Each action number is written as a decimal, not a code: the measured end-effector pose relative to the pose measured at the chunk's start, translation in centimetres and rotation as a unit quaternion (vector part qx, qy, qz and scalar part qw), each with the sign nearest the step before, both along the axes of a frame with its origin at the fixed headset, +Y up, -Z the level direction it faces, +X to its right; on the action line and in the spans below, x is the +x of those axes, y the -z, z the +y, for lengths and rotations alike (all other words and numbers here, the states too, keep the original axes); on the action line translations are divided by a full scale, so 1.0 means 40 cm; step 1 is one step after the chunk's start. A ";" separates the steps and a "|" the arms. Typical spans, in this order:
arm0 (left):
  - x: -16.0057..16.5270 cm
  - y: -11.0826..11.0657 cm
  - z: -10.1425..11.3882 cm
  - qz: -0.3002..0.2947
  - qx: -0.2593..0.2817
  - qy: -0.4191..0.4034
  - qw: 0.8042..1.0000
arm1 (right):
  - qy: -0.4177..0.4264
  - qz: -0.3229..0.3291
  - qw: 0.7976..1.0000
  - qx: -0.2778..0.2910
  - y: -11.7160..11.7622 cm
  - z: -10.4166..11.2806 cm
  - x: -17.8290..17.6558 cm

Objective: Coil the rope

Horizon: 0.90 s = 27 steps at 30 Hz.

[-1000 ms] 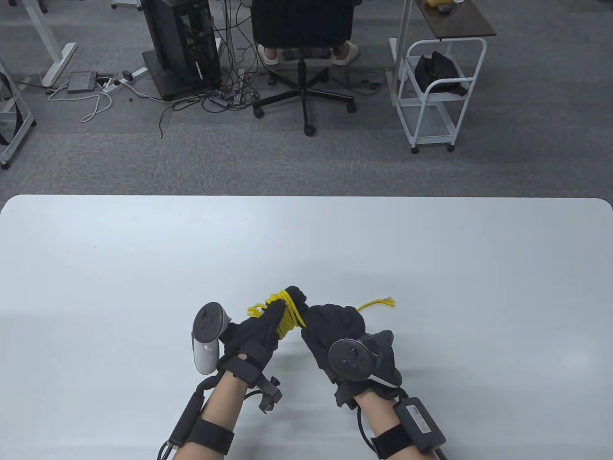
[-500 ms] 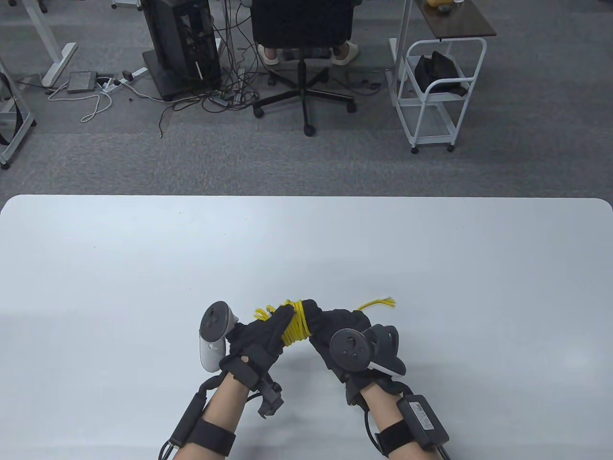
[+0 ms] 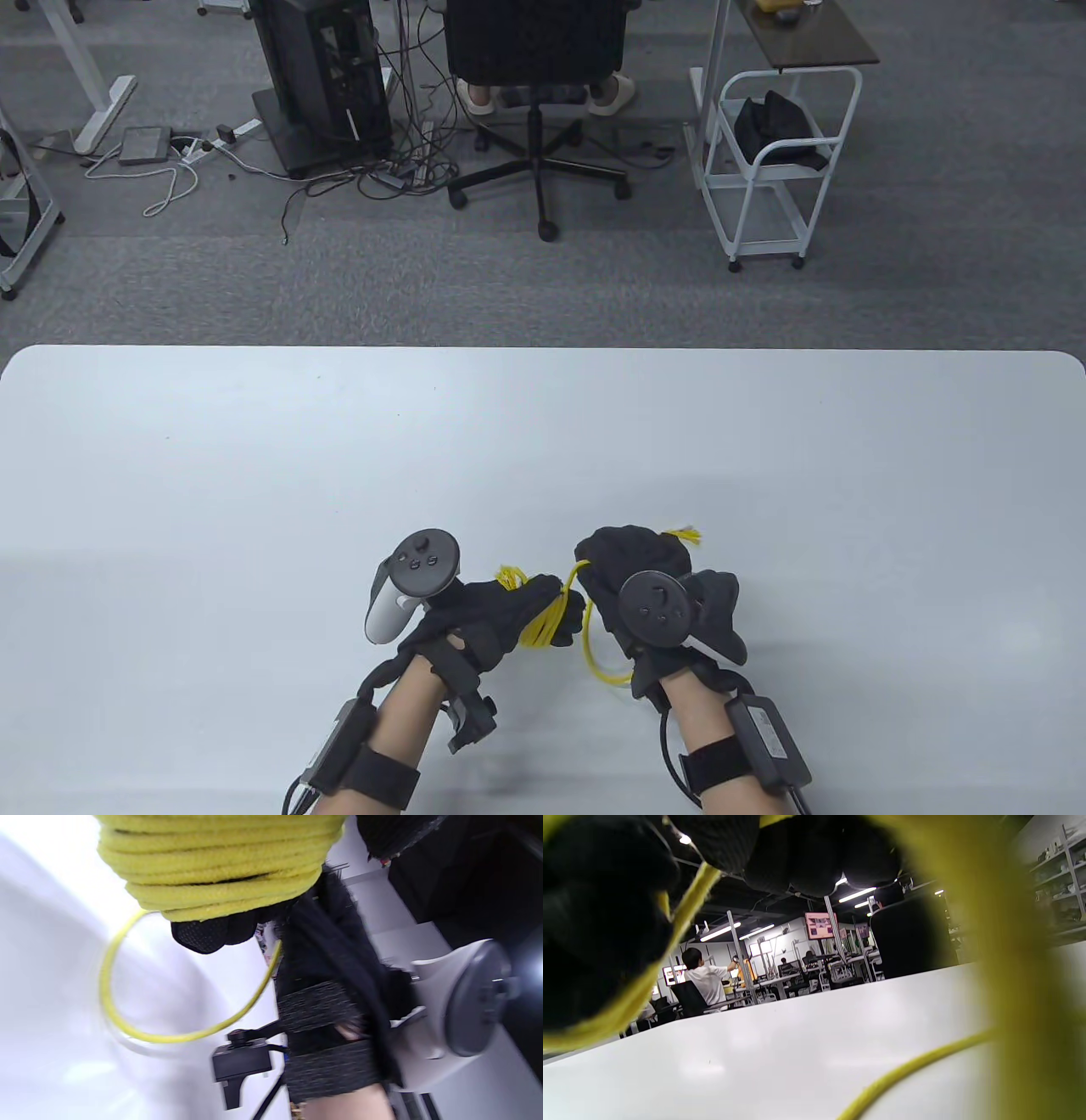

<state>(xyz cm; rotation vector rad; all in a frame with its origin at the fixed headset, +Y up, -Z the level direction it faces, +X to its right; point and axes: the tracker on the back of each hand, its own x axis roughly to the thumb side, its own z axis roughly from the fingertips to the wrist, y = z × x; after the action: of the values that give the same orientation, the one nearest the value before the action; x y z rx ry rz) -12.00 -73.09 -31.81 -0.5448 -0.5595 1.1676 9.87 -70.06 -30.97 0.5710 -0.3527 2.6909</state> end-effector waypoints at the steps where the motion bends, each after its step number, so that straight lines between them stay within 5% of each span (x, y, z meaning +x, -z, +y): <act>1: 0.000 0.000 -0.003 0.007 -0.002 0.007 1.000 | 0.006 0.000 1.000 0.010 -0.004 0.004 -0.003; 19: -0.062 0.005 -0.002 0.164 -0.007 -0.132 0.978 | 0.021 0.094 0.994 0.059 -0.061 0.016 -0.105; 27: -0.069 0.005 0.003 0.145 -0.010 -0.244 0.959 | -0.015 0.110 0.994 0.013 -0.049 -0.009 -0.112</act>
<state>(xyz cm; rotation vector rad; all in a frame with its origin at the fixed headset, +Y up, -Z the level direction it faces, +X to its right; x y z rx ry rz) -14.74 -72.97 -32.02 -0.2454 -0.4376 1.6900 5.39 -70.41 -29.02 0.8773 -0.3218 2.6197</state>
